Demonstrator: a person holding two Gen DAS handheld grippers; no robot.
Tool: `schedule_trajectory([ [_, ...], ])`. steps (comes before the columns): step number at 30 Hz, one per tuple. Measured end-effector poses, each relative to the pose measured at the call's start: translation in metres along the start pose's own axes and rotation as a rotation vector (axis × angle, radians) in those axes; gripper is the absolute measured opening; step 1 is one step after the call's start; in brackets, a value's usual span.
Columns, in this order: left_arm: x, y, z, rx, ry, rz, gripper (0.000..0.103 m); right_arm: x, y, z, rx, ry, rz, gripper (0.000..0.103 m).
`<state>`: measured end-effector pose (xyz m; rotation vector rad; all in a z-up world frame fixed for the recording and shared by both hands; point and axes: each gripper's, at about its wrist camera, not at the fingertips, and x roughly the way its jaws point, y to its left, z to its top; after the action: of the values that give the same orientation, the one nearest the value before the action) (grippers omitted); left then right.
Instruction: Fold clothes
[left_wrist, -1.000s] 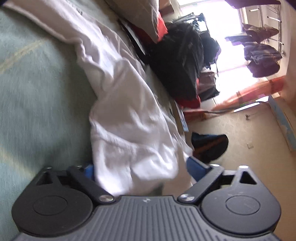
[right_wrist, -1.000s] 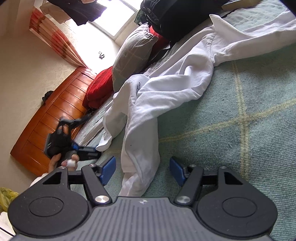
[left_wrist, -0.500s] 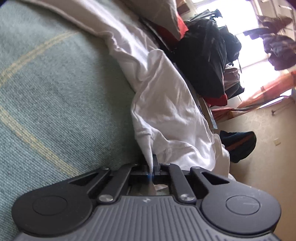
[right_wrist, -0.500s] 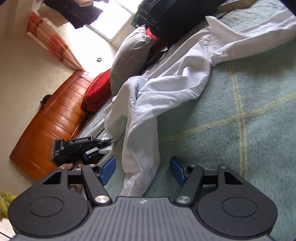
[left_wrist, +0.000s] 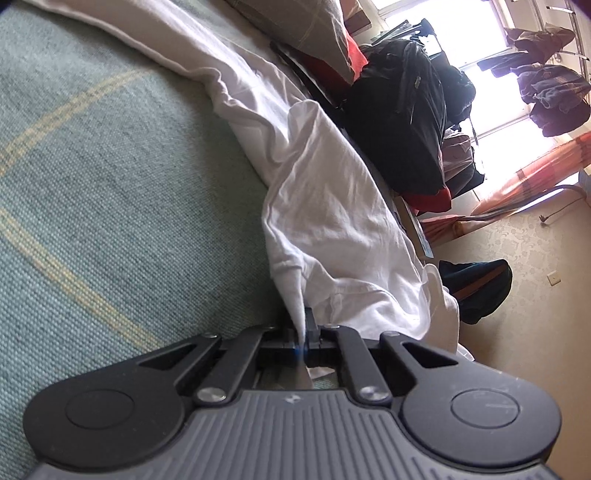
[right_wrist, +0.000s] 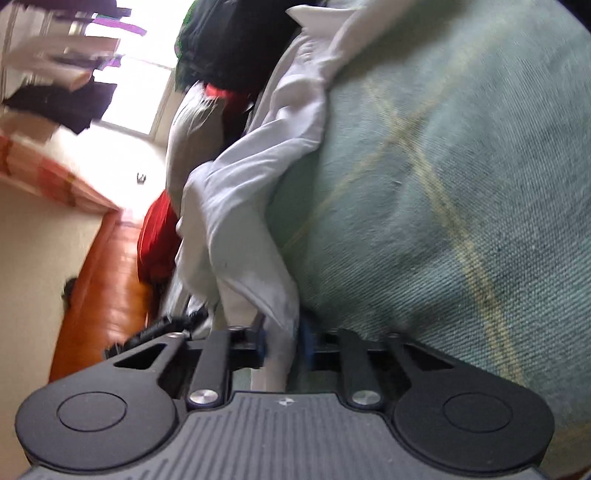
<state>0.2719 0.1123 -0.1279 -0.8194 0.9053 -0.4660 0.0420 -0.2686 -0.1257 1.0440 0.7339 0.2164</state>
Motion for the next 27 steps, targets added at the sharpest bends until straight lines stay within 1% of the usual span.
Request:
schedule_trajectory([
  [3, -0.005, -0.007, -0.001, 0.019, -0.006, 0.029, 0.007, 0.001, 0.002, -0.003, -0.02, -0.013, -0.02, 0.008],
  [4, -0.008, -0.012, -0.002, 0.03, -0.01, 0.045, 0.006, 0.001, 0.003, -0.003, -0.028, -0.015, -0.025, 0.009],
  [6, -0.023, -0.025, -0.005, 0.084, -0.03, 0.064, 0.002, -0.005, 0.009, 0.001, -0.053, -0.017, -0.026, 0.009],
  [9, -0.056, -0.044, -0.011, 0.157, -0.068, 0.046, 0.001, -0.017, 0.018, 0.006, -0.113, -0.036, -0.027, 0.009],
  [13, -0.108, -0.059, -0.023, 0.218, -0.121, 0.04, 0.001, -0.036, 0.024, 0.014, -0.163, -0.057, -0.006, 0.009],
  [17, -0.154, -0.063, -0.033, 0.241, -0.168, 0.059, 0.001, -0.052, 0.04, 0.017, -0.214, -0.061, 0.031, 0.009],
  [21, -0.189, -0.067, -0.043, 0.248, -0.212, 0.059, 0.001, -0.07, 0.055, 0.017, -0.255, -0.057, 0.082, 0.009],
  [24, -0.204, -0.069, -0.051, 0.266, -0.211, 0.061, 0.001, -0.082, 0.06, 0.014, -0.281, -0.057, 0.082, 0.009],
  [27, -0.211, -0.068, -0.061, 0.286, -0.202, 0.061, 0.001, -0.09, 0.059, 0.012, -0.278, -0.056, 0.079, 0.009],
])
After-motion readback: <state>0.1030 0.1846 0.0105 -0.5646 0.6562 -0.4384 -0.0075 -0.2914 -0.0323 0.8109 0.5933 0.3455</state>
